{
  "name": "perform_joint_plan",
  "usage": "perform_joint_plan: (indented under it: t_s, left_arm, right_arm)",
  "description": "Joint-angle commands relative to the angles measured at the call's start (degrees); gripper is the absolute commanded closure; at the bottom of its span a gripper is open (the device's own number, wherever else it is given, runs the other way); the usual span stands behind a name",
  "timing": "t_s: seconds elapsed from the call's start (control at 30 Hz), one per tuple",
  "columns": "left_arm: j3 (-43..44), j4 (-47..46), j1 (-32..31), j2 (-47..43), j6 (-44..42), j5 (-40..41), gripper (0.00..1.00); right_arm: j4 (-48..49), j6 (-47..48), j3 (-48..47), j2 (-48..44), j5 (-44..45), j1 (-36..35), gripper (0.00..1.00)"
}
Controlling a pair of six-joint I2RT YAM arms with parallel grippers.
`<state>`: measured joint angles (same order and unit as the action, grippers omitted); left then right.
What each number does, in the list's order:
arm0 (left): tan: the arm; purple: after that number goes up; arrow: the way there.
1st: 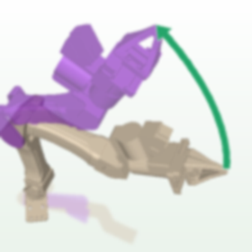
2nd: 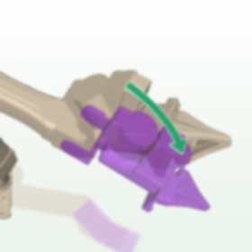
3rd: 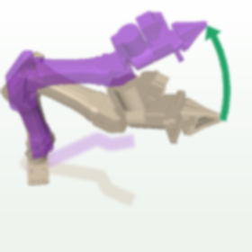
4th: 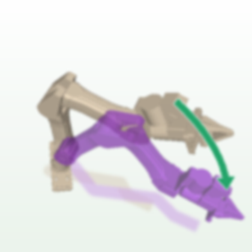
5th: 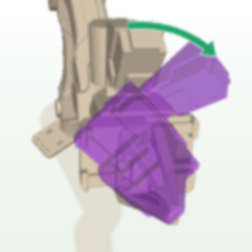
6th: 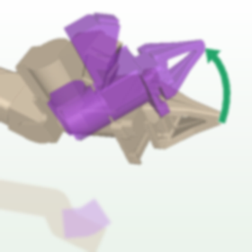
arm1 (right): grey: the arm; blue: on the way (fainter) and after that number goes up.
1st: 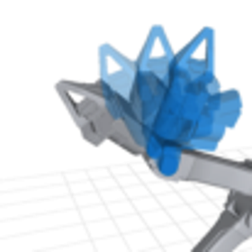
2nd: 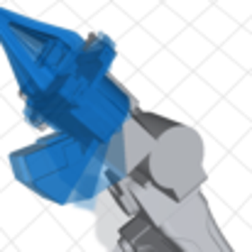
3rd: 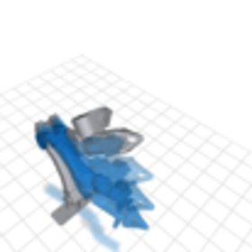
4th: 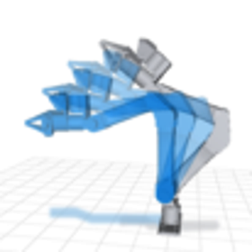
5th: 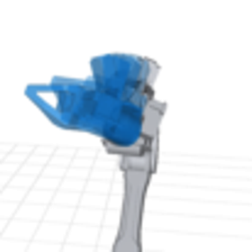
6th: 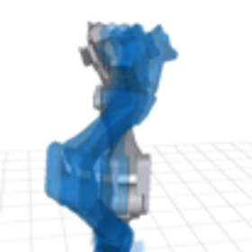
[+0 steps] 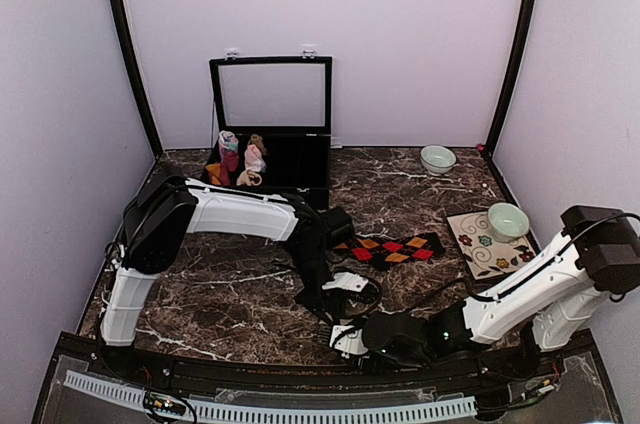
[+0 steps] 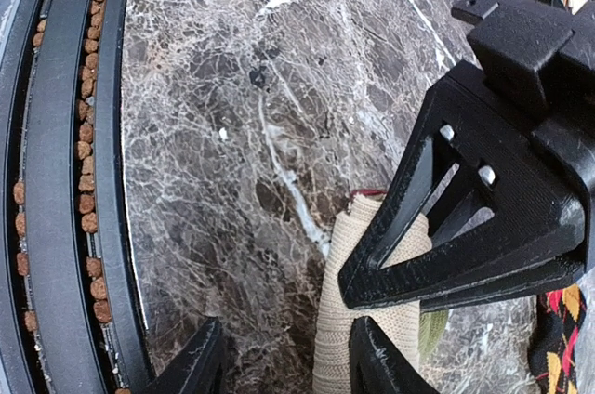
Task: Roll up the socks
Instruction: Roll the sock at the center of the board.
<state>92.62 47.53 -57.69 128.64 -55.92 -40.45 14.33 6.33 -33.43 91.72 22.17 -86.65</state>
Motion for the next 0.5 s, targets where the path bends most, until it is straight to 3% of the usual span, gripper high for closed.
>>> perform_joint_plan:
  t_s: [0.0, 0.47]
  left_arm:
    - [-4.2, 12.2, -1.4, 9.1, -1.4, 11.0, 0.88]
    - [-2.4, 16.0, -1.4, 11.6, -2.5, 12.1, 0.88]
  right_arm:
    - [2.1, 3.1, -0.9, 1.7, 4.1, 0.2, 0.55]
    - [6.5, 3.0, 3.1, 1.5, 6.6, 2.9, 0.54]
